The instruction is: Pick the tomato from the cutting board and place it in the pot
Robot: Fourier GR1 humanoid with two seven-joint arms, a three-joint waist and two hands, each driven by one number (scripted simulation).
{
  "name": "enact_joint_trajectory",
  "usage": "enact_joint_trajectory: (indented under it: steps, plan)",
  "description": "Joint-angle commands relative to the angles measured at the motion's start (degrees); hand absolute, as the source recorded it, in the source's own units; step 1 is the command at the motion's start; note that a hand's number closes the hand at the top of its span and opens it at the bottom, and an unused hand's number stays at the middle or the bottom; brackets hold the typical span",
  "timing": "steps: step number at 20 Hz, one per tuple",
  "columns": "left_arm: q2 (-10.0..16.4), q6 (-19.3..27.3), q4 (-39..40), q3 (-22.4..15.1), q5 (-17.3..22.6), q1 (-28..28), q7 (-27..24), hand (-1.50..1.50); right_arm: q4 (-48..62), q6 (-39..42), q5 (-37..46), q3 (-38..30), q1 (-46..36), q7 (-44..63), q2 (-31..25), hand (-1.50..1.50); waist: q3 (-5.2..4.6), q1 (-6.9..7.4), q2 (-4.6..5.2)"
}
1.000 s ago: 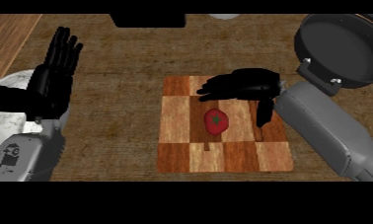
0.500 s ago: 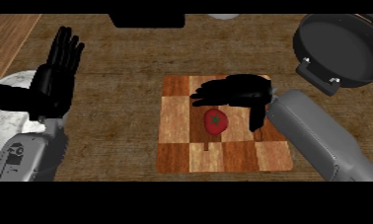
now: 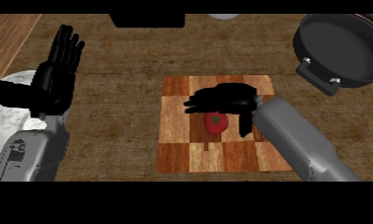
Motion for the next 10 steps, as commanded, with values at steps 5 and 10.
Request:
enact_joint_trajectory:
  steps: [5, 10]
  plan:
    - [0.2, -2.9, -0.2, 2.1, 0.2, 1.5, -0.7, 0.0, 7.6, -2.2, 6.0, -2.3, -0.7, -1.2, 7.5, -1.5, -0.01, 0.15, 0.03]
    - [0.1, -2.8, 0.6, 2.7, 0.1, 0.7, -0.5, 0.0, 7.3, -6.6, 8.3, 0.2, 0.1, -11.0, 6.4, 1.5, 0.01, 0.2, 0.05]
